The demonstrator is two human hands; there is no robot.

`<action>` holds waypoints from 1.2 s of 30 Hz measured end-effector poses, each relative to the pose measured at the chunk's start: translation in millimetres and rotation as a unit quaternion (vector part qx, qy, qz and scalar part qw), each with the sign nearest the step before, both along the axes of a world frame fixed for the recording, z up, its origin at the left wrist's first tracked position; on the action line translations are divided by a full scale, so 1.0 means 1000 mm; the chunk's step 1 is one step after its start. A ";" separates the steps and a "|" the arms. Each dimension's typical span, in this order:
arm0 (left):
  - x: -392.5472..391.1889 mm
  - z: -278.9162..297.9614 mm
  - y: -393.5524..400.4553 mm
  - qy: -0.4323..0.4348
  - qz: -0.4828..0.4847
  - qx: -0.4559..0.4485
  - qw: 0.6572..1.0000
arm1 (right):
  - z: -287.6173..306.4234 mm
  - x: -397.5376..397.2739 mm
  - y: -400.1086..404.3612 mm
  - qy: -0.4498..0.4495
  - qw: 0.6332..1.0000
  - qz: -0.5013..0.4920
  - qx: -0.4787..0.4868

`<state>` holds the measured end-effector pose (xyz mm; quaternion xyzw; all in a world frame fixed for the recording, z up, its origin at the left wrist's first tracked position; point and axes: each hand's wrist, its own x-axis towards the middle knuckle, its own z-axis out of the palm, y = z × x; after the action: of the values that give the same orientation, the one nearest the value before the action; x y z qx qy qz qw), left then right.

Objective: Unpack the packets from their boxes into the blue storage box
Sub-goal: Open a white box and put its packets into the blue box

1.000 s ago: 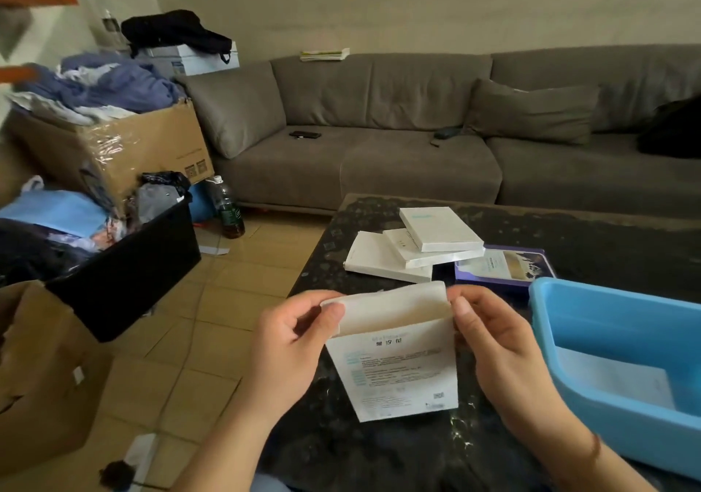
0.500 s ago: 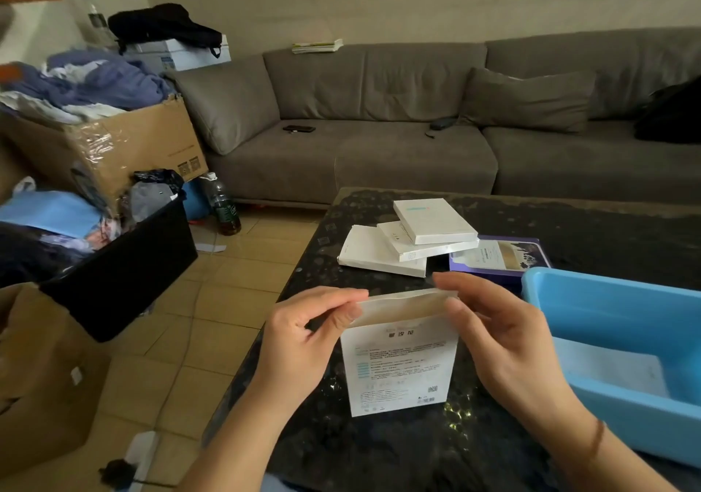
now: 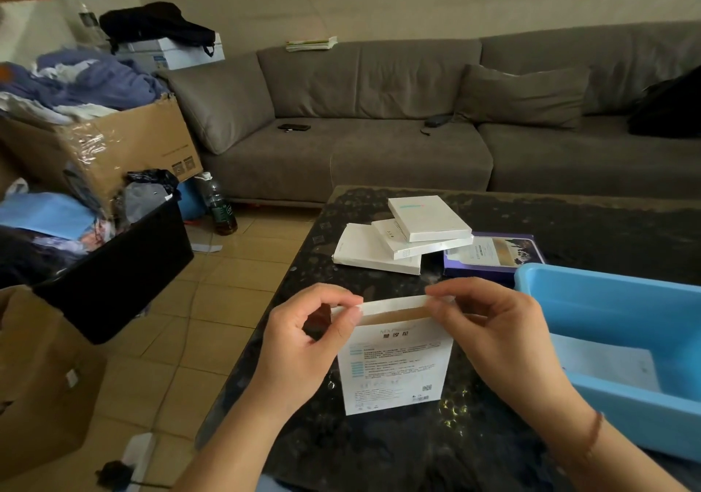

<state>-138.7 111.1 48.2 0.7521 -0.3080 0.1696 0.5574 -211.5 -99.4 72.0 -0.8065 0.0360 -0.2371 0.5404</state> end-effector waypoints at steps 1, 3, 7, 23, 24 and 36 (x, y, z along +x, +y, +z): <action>0.000 0.000 0.000 0.011 -0.010 -0.002 1.000 | 0.000 0.000 -0.001 0.002 1.000 0.008 0.006; 0.001 -0.001 0.001 0.026 -0.027 -0.005 0.999 | 0.000 -0.001 -0.002 0.002 0.999 0.020 0.028; -0.001 -0.001 0.000 0.015 -0.039 -0.014 0.999 | -0.002 -0.003 -0.003 -0.011 0.999 0.030 0.027; 0.003 -0.010 0.004 -0.114 -0.034 0.028 0.993 | -0.001 -0.009 -0.008 -0.047 0.977 0.042 -0.202; -0.001 -0.010 0.006 -0.071 -0.026 0.027 0.997 | -0.001 -0.009 -0.009 -0.040 0.975 0.046 -0.213; -0.015 -0.003 -0.009 0.236 -0.081 -0.051 0.967 | 0.018 -0.014 -0.028 0.132 0.976 0.125 -0.120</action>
<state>-153.7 102.1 45.1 0.7139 -0.2183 -0.0426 0.6640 -225.8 -127.2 90.2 -0.8877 -0.0230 -0.0619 0.4556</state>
